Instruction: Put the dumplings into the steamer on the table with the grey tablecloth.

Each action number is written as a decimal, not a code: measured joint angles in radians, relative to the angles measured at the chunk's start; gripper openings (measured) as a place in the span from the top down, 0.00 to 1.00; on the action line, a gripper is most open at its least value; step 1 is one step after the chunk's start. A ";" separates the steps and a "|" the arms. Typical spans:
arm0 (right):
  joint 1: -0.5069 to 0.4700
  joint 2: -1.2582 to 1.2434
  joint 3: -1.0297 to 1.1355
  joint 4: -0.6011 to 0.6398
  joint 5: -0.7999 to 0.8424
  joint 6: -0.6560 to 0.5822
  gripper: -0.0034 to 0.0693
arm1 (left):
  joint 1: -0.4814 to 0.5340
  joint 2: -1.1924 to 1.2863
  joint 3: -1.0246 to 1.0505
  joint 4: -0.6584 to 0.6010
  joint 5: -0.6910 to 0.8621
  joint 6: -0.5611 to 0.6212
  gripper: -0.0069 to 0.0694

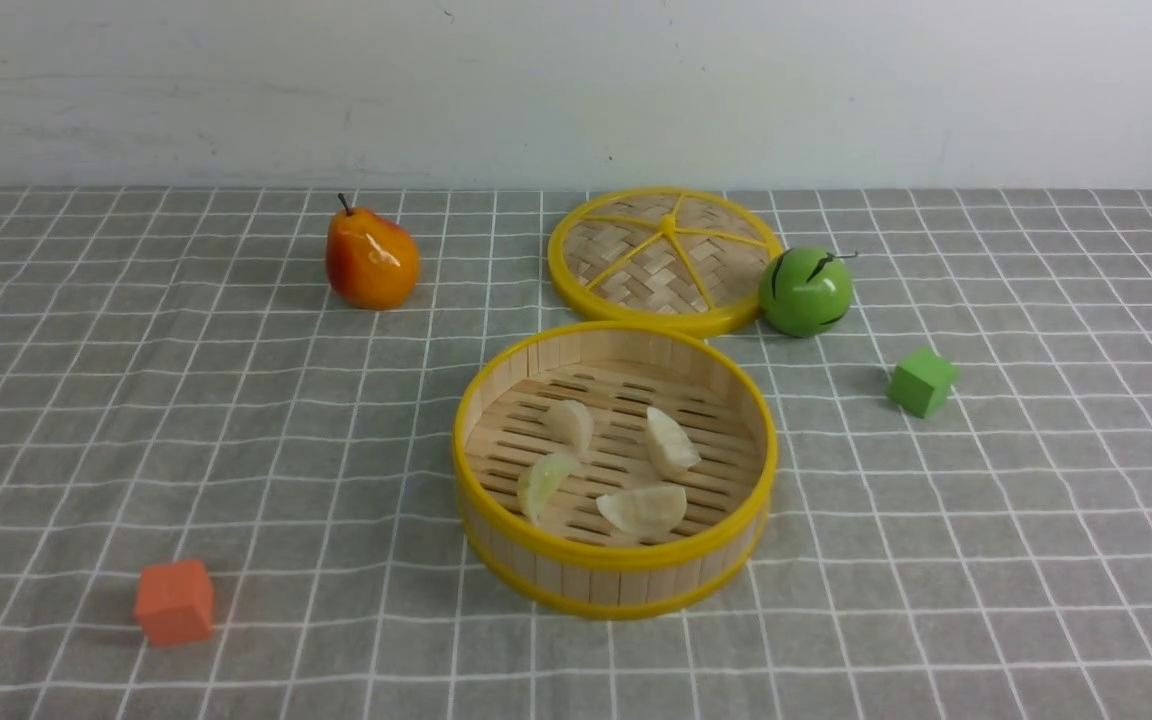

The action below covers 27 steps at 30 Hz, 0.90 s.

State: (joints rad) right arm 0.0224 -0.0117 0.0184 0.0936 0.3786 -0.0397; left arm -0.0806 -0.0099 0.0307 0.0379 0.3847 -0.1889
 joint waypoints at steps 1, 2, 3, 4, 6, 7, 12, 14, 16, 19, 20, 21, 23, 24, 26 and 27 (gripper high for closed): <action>0.000 0.000 0.000 0.000 0.000 0.000 0.82 | 0.000 0.000 0.000 0.000 0.000 0.000 0.93; 0.000 0.000 0.000 0.000 0.000 0.000 0.82 | 0.000 0.000 0.000 0.000 0.000 0.000 0.93; 0.000 0.000 0.000 0.000 0.000 0.000 0.82 | 0.000 0.000 0.000 0.000 0.000 0.000 0.93; 0.000 0.000 0.000 0.000 0.000 0.000 0.82 | 0.000 0.000 0.000 0.000 0.000 0.000 0.93; 0.000 0.000 0.000 0.000 0.000 0.000 0.81 | 0.000 0.000 0.000 0.000 0.000 0.000 0.93; 0.000 0.000 0.000 0.000 0.000 0.000 0.81 | 0.000 0.000 0.000 0.000 0.000 0.000 0.93; 0.000 0.000 0.000 0.000 0.000 0.000 0.81 | 0.000 0.000 0.000 0.000 0.000 0.000 0.93; 0.000 0.000 0.000 0.000 0.000 0.000 0.81 | 0.000 0.000 0.000 0.000 0.000 0.000 0.93; 0.000 0.000 0.000 0.000 0.000 0.000 0.80 | 0.000 0.000 0.000 0.000 0.000 0.000 0.92; 0.000 0.000 0.000 0.000 0.000 0.000 0.80 | 0.000 0.000 0.000 0.000 0.000 0.000 0.92; 0.000 0.000 0.000 0.000 0.000 0.000 0.80 | 0.000 0.000 0.000 0.000 0.000 0.000 0.92; 0.000 0.000 0.000 0.000 0.000 0.000 0.79 | 0.000 0.000 0.000 0.000 0.000 0.000 0.92; 0.000 0.000 0.000 0.000 0.000 0.000 0.79 | 0.000 0.000 0.000 0.000 0.000 0.000 0.92; 0.000 0.000 0.000 0.000 0.000 0.000 0.79 | 0.000 0.000 0.000 0.000 0.000 0.000 0.92; 0.000 0.000 0.000 0.000 0.000 0.000 0.79 | 0.000 0.000 0.000 0.000 0.000 0.000 0.92; 0.000 0.000 0.000 0.000 0.000 0.000 0.78 | 0.000 0.000 0.000 0.000 0.000 0.000 0.92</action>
State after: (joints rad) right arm 0.0224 -0.0117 0.0184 0.0936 0.3786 -0.0397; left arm -0.0806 -0.0099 0.0307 0.0379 0.3847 -0.1889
